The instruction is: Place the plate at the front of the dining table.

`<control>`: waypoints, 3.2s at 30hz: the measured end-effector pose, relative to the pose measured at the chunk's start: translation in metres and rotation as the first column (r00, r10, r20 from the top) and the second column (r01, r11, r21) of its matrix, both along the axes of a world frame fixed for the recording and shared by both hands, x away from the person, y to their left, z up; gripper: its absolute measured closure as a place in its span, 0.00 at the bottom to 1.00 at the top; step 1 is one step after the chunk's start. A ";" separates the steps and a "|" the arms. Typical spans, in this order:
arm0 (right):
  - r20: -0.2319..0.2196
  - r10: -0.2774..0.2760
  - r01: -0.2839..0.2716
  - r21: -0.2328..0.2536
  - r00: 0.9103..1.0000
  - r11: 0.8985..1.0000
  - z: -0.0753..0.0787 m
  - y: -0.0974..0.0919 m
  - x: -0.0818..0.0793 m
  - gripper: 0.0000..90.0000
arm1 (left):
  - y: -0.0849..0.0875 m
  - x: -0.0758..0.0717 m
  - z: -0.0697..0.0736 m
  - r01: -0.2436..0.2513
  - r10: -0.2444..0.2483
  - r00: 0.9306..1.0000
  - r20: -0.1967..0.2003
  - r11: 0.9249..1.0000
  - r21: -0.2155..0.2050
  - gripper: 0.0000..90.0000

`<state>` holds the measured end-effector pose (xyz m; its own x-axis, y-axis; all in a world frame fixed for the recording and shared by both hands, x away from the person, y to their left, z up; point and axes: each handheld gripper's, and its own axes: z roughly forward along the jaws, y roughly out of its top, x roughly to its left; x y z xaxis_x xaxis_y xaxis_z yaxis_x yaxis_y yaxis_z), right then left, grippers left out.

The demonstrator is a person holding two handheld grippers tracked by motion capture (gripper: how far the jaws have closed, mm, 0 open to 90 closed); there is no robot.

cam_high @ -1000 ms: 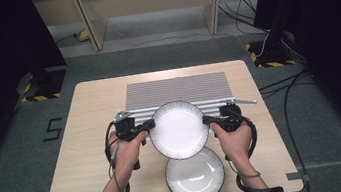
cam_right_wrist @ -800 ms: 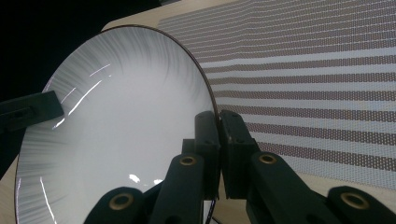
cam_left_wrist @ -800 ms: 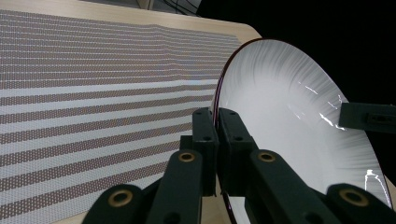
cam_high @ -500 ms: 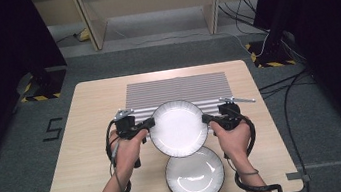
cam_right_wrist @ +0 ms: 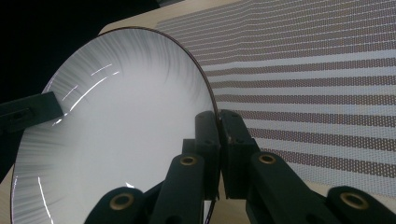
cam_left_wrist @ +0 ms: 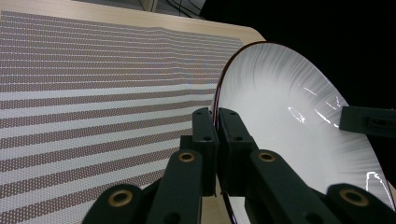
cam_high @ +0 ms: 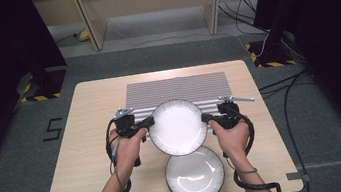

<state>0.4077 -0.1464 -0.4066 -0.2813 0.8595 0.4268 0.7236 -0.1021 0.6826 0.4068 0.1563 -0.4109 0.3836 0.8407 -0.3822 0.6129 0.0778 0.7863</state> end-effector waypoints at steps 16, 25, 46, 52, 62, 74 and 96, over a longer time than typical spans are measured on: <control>-0.006 -0.003 0.003 0.000 1.000 1.000 -0.001 0.002 0.005 0.97 | 0.001 0.004 -0.001 -0.008 0.008 1.000 -0.005 1.000 0.000 0.95; -0.004 -0.003 0.003 -0.001 1.000 1.000 -0.001 0.003 0.008 0.97 | 0.002 0.006 -0.002 -0.013 0.013 1.000 -0.006 1.000 -0.005 0.95; -0.005 -0.006 0.006 -0.002 1.000 1.000 -0.001 0.004 0.012 0.97 | 0.001 0.009 -0.002 -0.022 0.022 1.000 -0.008 1.000 -0.006 0.95; -0.007 -0.008 0.008 -0.004 1.000 1.000 -0.001 0.004 0.013 0.97 | 0.002 0.010 -0.002 -0.025 0.025 1.000 -0.010 1.000 -0.006 0.95; -0.012 -0.010 0.010 -0.002 1.000 1.000 -0.002 0.005 0.015 0.97 | 0.002 0.013 -0.003 -0.029 0.029 0.999 -0.014 1.000 -0.007 0.95; -0.013 -0.013 0.013 -0.002 1.000 1.000 -0.003 0.005 0.018 0.97 | 0.002 0.015 -0.005 -0.034 0.034 0.999 -0.018 0.999 -0.010 0.95; -0.021 -0.019 0.019 -0.001 1.000 1.000 -0.005 0.007 0.029 0.97 | 0.003 0.026 -0.007 -0.043 0.042 0.999 -0.028 0.999 -0.014 0.95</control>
<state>0.4363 -0.1390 -0.4112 -0.2561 0.8650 0.4315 0.7356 -0.1152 0.6676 0.4325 0.1593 -0.4179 0.3369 0.8502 -0.4047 0.6305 0.1155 0.7675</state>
